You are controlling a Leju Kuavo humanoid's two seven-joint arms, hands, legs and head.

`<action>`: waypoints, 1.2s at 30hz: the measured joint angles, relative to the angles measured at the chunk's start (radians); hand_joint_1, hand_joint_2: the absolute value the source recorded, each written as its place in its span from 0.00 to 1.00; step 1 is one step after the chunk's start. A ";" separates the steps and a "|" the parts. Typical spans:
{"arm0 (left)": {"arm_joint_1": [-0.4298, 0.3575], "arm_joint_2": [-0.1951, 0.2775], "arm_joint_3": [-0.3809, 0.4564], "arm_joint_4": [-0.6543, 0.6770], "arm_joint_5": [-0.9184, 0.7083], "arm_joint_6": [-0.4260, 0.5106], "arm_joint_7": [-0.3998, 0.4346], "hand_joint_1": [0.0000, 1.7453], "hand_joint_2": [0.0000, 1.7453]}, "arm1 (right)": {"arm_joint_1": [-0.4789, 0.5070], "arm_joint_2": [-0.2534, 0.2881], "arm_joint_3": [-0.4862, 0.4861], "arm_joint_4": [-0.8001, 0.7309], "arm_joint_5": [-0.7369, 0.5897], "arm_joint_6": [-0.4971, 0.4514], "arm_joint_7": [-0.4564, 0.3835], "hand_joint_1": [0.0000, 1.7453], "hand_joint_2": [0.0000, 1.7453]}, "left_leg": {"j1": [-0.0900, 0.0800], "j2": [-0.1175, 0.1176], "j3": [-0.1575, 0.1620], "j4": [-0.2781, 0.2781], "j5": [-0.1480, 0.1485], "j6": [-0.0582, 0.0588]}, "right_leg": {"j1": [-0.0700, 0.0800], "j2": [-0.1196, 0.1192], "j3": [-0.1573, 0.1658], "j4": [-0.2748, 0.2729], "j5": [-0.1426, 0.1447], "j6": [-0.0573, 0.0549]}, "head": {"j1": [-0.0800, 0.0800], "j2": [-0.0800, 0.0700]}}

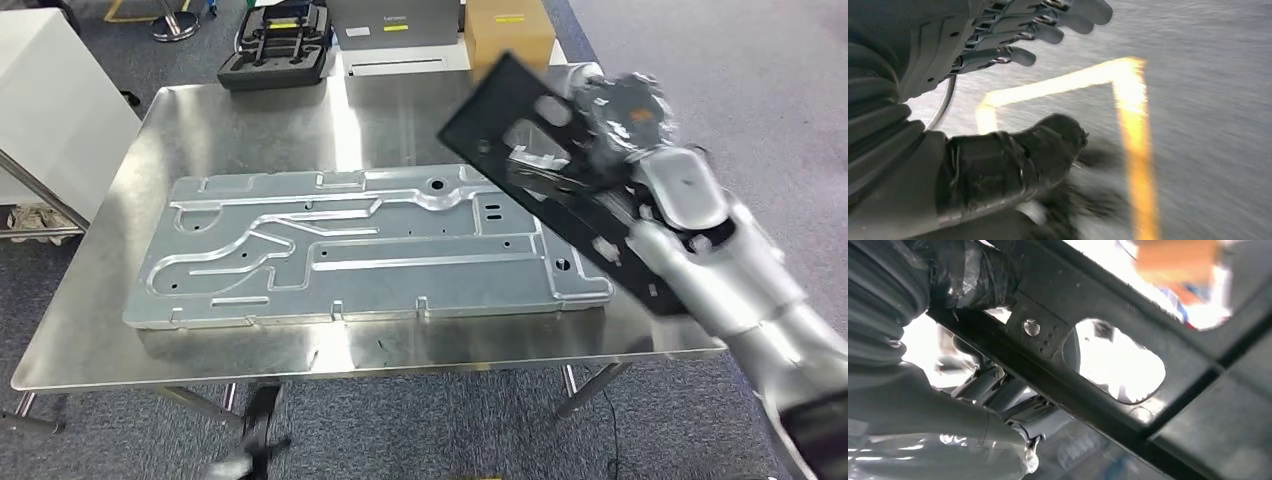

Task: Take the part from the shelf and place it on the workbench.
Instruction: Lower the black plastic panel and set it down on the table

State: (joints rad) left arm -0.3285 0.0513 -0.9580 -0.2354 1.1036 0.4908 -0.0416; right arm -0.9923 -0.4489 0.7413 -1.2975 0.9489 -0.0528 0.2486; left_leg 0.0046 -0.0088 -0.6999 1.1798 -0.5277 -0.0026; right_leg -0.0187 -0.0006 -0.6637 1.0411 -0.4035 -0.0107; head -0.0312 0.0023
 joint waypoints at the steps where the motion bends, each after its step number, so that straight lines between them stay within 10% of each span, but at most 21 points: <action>1: -0.017 0.000 0.001 0.000 0.003 -0.002 0.000 0.00 1.00 | -0.020 0.014 0.019 0.022 0.020 0.001 0.000 1.00 1.00 | 0.000 0.000 -0.033 0.065 -0.023 -0.002 | 0.002 -0.001 0.001 0.000 -0.001 -0.003 | -0.002 0.000; 3: -0.030 -0.001 0.002 0.000 0.008 -0.008 -0.011 0.00 1.00 | -0.048 0.026 0.054 0.060 0.051 0.006 -0.003 1.00 1.00 | -0.001 0.001 -0.069 0.125 -0.026 -0.002 | 0.007 -0.003 0.005 0.001 -0.003 -0.006 | -0.002 0.000; 7: -0.016 0.007 0.002 0.002 0.015 -0.018 -0.024 0.00 1.00 | -0.087 0.029 0.093 0.109 0.057 -0.017 -0.007 1.00 1.00 | -0.007 0.001 0.020 -0.090 0.094 0.019 | 0.013 0.003 0.006 0.002 -0.006 -0.005 | -0.002 0.000; 12: -0.023 0.013 0.002 0.003 0.013 -0.020 -0.026 0.00 1.00 | -0.107 0.026 0.124 0.145 0.051 -0.040 -0.004 1.00 1.00 | -0.012 0.002 0.057 -0.165 0.109 0.033 | 0.014 0.003 0.002 -0.001 -0.006 0.013 | -0.001 0.000; 17: -0.027 0.014 0.002 0.003 0.014 -0.019 -0.026 0.00 1.00 | -0.124 0.025 0.152 0.169 0.094 -0.077 0.006 1.00 1.00 | -0.005 0.005 0.075 -0.183 0.114 0.047 | 0.008 0.004 -0.104 0.222 -0.105 0.033 | 0.000 0.000; 19: -0.025 0.014 0.002 0.003 0.014 -0.019 -0.025 0.00 1.00 | -0.122 0.025 0.162 0.173 0.129 -0.136 0.016 1.00 1.00 | -0.003 0.005 0.077 -0.180 0.111 0.046 | 0.001 0.003 -0.120 0.241 -0.087 0.038 | 0.000 0.000; 22: -0.025 0.015 0.002 0.003 0.008 -0.020 -0.020 0.00 1.00 | -0.121 0.028 0.165 0.163 0.147 -0.229 0.027 1.00 1.00 | 0.001 0.003 0.075 -0.160 0.094 0.031 | -0.009 0.002 -0.045 0.080 -0.005 0.046 | 0.001 0.000; 28: -0.033 0.017 0.002 0.004 -0.006 -0.021 -0.012 0.00 1.00 | -0.127 0.088 0.169 0.140 0.189 -0.246 -0.032 1.00 1.00 | 0.000 0.003 0.055 -0.125 0.069 0.002 | -0.004 0.007 -0.013 0.016 -0.001 0.011 | 0.002 0.000; 32: -0.040 0.014 0.002 0.004 -0.008 -0.021 -0.014 0.00 1.00 | -0.132 0.155 0.198 0.140 0.271 -0.249 -0.087 1.00 1.00 | 0.002 0.004 -0.051 0.083 -0.022 -0.007 | 0.004 0.010 -0.010 0.013 -0.001 -0.006 | -0.004 0.000; 34: -0.039 0.014 0.002 0.004 -0.010 -0.022 -0.018 0.00 1.00 | -0.131 0.178 0.218 0.141 0.301 -0.252 -0.102 1.00 1.00 | -0.001 0.004 -0.074 0.107 -0.008 0.000 | 0.012 0.010 -0.009 0.013 -0.002 -0.009 | -0.003 0.000; 36: -0.040 0.014 0.002 0.004 -0.014 -0.023 -0.023 0.00 1.00 | -0.131 0.196 0.236 0.142 0.324 -0.252 -0.113 1.00 1.00 | -0.007 0.003 -0.026 -0.001 0.057 0.016 | 0.017 0.010 -0.007 0.013 -0.003 -0.011 | -0.003 0.000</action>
State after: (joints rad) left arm -0.3685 0.0653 -0.9556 -0.2316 1.0899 0.4673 -0.0649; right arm -1.1235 -0.2532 0.9772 -1.1552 1.2732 -0.3050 0.1354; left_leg -0.0029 -0.0055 -0.7261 1.1792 -0.4708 0.0133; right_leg -0.0015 0.0095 -0.6704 1.0542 -0.4062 -0.0215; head -0.0342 0.0023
